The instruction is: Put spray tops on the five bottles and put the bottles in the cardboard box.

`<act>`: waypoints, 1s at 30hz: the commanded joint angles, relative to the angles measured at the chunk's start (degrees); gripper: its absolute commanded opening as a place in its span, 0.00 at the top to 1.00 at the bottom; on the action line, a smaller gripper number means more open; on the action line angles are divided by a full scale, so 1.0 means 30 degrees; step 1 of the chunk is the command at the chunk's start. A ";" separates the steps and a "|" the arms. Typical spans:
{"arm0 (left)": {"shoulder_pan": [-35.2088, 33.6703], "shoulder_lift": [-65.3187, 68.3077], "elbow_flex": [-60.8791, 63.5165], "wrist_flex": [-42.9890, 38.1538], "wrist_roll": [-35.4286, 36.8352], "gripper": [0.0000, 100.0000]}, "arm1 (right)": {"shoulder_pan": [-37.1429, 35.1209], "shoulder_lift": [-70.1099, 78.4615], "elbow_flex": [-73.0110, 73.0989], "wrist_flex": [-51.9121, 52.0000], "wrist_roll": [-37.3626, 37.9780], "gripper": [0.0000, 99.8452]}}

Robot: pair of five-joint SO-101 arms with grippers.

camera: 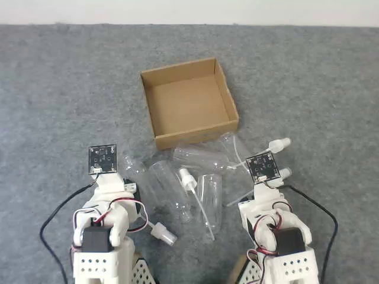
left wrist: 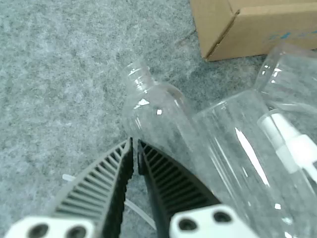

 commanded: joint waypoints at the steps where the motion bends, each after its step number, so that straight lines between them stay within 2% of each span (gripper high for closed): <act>1: 0.0088 -0.0234 -0.0220 0.0029 0.0088 0.99 | 0.0308 -0.0454 0.0440 0.0103 -0.0147 0.97; 30: 0.0059 -0.0234 -0.0220 0.0029 0.0088 0.99 | 0.0366 -0.0454 0.0176 0.0015 -0.0117 0.96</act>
